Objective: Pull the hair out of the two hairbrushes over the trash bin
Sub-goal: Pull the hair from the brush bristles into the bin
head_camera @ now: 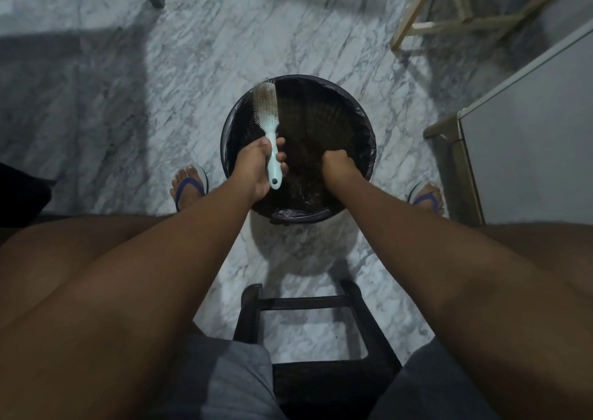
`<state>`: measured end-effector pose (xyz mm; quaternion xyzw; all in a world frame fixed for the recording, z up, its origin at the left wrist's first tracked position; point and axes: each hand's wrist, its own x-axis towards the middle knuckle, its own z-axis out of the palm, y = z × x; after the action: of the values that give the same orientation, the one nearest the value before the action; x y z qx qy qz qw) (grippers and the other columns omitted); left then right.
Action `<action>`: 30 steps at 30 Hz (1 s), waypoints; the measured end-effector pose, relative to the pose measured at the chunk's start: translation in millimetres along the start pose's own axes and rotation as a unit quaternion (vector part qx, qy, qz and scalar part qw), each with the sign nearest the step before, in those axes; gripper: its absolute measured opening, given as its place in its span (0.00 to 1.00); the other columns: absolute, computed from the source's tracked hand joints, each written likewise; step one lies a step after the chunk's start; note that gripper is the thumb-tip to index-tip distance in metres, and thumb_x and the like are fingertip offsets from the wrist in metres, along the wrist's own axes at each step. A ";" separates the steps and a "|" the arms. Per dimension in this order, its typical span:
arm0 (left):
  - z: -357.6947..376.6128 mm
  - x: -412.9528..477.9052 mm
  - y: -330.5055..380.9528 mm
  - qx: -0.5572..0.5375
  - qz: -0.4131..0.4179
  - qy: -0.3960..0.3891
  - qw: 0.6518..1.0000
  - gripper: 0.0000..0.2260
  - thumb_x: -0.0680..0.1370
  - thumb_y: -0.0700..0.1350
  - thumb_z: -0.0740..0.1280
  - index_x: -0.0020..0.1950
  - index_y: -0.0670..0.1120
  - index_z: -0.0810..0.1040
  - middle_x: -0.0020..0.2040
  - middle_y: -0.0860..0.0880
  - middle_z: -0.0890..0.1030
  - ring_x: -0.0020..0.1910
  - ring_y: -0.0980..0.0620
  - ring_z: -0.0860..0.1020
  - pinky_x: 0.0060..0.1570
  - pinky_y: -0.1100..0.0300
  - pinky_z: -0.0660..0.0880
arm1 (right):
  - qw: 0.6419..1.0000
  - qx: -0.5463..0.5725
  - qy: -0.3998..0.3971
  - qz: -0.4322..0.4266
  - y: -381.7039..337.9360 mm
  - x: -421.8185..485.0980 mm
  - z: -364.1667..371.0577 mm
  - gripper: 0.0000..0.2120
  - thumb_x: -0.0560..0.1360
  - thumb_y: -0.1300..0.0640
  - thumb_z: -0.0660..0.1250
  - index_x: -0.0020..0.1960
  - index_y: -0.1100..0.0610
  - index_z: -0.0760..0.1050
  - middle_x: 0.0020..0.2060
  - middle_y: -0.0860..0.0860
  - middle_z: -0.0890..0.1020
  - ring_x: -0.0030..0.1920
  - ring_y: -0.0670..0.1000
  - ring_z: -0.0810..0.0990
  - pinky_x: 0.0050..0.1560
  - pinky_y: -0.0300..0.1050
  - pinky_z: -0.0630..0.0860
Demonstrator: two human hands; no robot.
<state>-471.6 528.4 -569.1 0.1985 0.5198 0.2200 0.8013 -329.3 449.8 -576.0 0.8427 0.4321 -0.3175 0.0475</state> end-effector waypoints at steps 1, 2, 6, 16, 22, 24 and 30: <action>-1.0 -0.3 0.8 0.003 -0.002 -0.005 1.000 0.13 0.83 0.41 0.53 0.56 0.39 0.75 0.42 0.46 0.72 0.33 0.55 0.70 0.29 0.62 0.72 | 1.000 -0.003 -0.001 0.006 1.4 1.8 -0.4 0.16 0.78 0.69 0.55 0.63 0.67 0.73 0.60 0.66 0.76 0.60 0.68 0.77 0.61 0.58 0.74; -2.5 -0.2 1.7 0.013 -0.004 -0.009 1.000 0.13 0.83 0.41 0.53 0.56 0.40 0.76 0.42 0.46 0.73 0.33 0.55 0.70 0.29 0.62 0.72 | 1.000 0.005 0.001 0.014 2.7 3.5 -1.7 0.16 0.78 0.70 0.56 0.63 0.67 0.73 0.60 0.66 0.76 0.61 0.68 0.77 0.61 0.58 0.75; -8.8 1.6 1.5 0.082 -0.012 -0.017 0.996 0.13 0.82 0.39 0.54 0.58 0.39 0.76 0.42 0.46 0.74 0.32 0.55 0.71 0.29 0.61 0.72 | 0.997 0.062 0.011 0.038 3.5 12.5 -7.7 0.31 0.73 0.59 0.69 0.74 0.59 0.62 0.69 0.64 0.69 0.68 0.66 0.70 0.66 0.62 0.71; -4.1 2.1 -9.4 0.134 -0.010 -0.047 0.990 0.14 0.84 0.42 0.54 0.62 0.40 0.76 0.45 0.48 0.79 0.33 0.55 0.72 0.29 0.61 0.70 | 0.925 0.293 0.169 -0.175 -10.4 15.3 -10.4 0.32 0.73 0.59 0.71 0.75 0.56 0.66 0.65 0.55 0.79 0.63 0.50 0.78 0.61 0.29 0.66; -4.4 0.3 -10.7 0.111 -0.007 -0.038 0.993 0.13 0.84 0.41 0.54 0.62 0.40 0.75 0.50 0.48 0.80 0.33 0.54 0.72 0.28 0.61 0.71 | 0.891 0.344 0.252 -0.156 -18.4 14.4 -6.5 0.07 0.76 0.61 0.69 0.51 0.59 0.85 0.45 0.52 0.87 0.47 0.47 0.84 0.51 0.29 0.74; -5.6 0.9 -12.6 0.086 -0.008 -0.019 0.996 0.12 0.84 0.40 0.54 0.62 0.39 0.74 0.48 0.47 0.78 0.32 0.55 0.70 0.26 0.61 0.70 | 0.878 0.366 0.272 -0.147 -17.5 15.1 -8.2 0.06 0.76 0.62 0.68 0.48 0.59 0.84 0.41 0.52 0.86 0.43 0.47 0.83 0.48 0.33 0.77; -6.2 6.2 -17.0 0.006 -0.007 0.043 0.999 0.11 0.84 0.41 0.53 0.56 0.38 0.74 0.41 0.46 0.71 0.30 0.56 0.69 0.26 0.63 0.67 | 0.828 0.396 0.374 -0.131 -12.5 21.1 -16.2 0.05 0.76 0.63 0.65 0.45 0.60 0.80 0.38 0.51 0.83 0.39 0.49 0.81 0.43 0.41 0.77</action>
<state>-472.6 518.3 -585.4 0.1903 0.5566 0.2193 0.7784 -321.8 478.1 -572.9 0.7790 0.3604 -0.1253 -0.4976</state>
